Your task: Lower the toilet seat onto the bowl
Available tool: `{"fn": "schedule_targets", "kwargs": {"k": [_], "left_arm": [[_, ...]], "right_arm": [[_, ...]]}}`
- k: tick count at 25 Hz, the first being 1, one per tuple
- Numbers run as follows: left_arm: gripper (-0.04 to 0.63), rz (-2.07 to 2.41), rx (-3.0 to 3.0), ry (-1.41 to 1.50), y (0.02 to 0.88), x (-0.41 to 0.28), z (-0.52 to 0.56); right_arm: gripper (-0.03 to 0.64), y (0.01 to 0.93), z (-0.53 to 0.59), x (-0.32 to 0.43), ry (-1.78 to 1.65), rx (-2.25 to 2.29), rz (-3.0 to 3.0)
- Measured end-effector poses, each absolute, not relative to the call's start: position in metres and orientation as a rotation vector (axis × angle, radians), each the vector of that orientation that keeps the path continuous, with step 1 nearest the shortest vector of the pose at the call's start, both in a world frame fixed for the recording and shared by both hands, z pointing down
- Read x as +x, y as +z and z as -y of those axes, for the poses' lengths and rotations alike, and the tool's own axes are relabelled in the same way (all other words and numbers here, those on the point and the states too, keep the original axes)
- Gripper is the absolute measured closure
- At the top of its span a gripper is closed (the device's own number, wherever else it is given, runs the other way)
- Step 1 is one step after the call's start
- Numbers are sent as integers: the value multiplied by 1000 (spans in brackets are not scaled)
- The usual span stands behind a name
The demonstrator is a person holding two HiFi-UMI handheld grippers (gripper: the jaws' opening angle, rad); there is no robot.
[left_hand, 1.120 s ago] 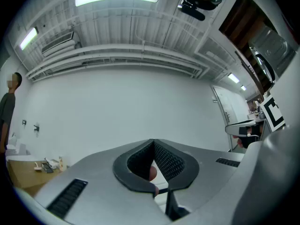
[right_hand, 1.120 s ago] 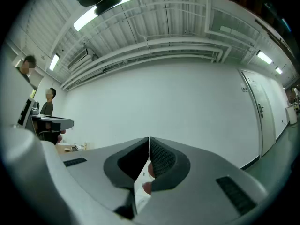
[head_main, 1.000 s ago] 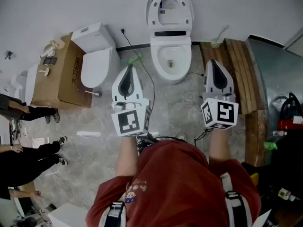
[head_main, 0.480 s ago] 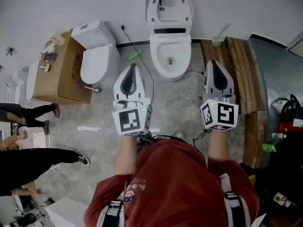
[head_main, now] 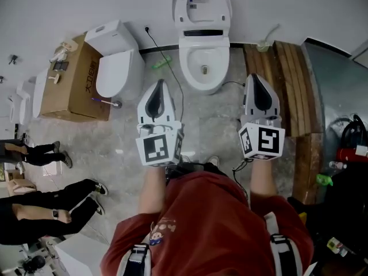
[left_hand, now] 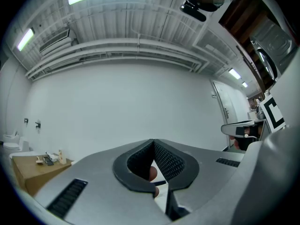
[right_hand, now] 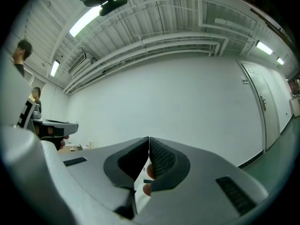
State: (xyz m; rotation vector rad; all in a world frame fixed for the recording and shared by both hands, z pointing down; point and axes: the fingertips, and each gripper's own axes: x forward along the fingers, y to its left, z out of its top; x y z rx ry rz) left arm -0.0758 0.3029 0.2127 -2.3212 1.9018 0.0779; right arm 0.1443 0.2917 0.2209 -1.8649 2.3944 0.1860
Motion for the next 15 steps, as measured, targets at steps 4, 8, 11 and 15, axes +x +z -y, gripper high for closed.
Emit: {"fn": "schedule_targets", "kwargs": {"k": [4, 8, 11, 15], "left_arm": [[584, -1904, -2330, 59, 219, -61, -309], [584, -1902, -2338, 59, 220, -53, -311], [584, -1901, -2334, 60, 219, -51, -311], [584, -1889, -2320, 36, 222, -56, -308]], "right_arm": [[601, 224, -298, 153, 189, -1850, -2413], [601, 229, -300, 159, 171, -1847, -2420], [601, 230, -300, 160, 177, -1844, -2430], [601, 229, -295, 157, 188, -1845, -2439]]}}
